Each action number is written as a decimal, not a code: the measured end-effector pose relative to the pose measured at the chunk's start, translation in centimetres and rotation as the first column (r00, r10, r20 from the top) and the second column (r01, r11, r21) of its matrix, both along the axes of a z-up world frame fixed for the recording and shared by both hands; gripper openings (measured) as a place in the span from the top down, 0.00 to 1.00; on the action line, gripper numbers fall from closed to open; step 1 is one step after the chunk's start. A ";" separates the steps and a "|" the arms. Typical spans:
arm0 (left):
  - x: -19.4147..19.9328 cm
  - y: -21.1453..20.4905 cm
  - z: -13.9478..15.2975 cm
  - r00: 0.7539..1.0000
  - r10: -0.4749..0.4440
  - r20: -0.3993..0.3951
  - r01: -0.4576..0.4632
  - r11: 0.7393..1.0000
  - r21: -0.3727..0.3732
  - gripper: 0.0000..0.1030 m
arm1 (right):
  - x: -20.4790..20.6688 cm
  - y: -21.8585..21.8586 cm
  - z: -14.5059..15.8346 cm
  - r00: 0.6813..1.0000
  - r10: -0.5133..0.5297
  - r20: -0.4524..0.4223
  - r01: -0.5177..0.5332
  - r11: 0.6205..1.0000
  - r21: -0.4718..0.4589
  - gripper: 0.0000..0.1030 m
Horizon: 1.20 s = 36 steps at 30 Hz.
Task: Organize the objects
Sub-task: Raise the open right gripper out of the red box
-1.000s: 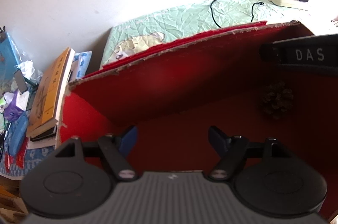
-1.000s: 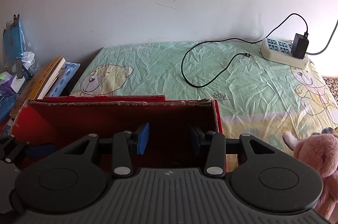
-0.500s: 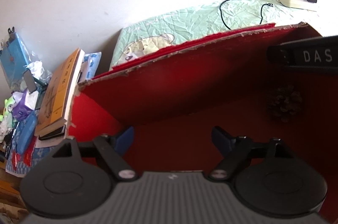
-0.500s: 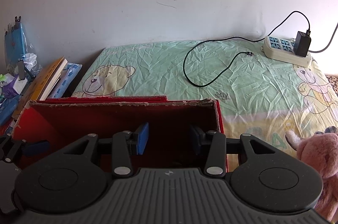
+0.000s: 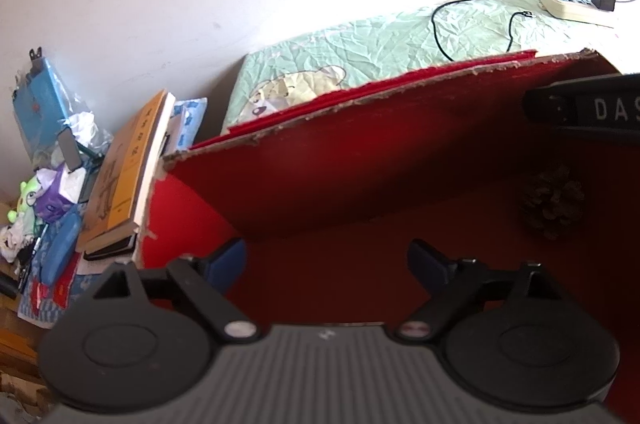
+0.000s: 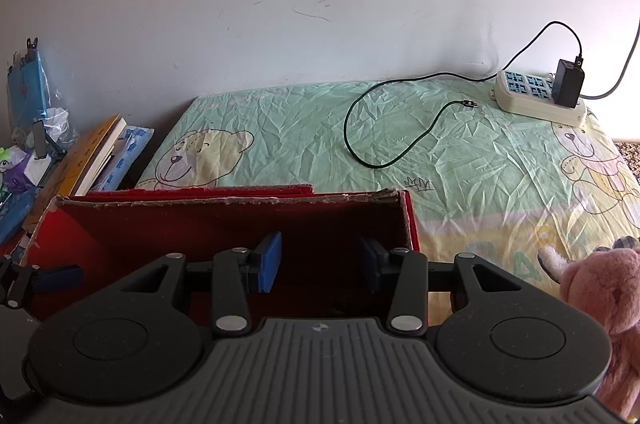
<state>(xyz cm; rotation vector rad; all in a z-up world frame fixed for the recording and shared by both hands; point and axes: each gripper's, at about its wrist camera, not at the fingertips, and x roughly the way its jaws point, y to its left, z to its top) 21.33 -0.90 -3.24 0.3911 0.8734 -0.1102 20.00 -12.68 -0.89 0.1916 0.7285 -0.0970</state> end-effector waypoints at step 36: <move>0.3 -0.1 -0.2 0.999 -0.026 -0.037 0.026 1.000 0.011 0.11 | -0.1 0.0 -0.1 0.999 -0.031 0.018 0.032 0.999 -0.032 0.58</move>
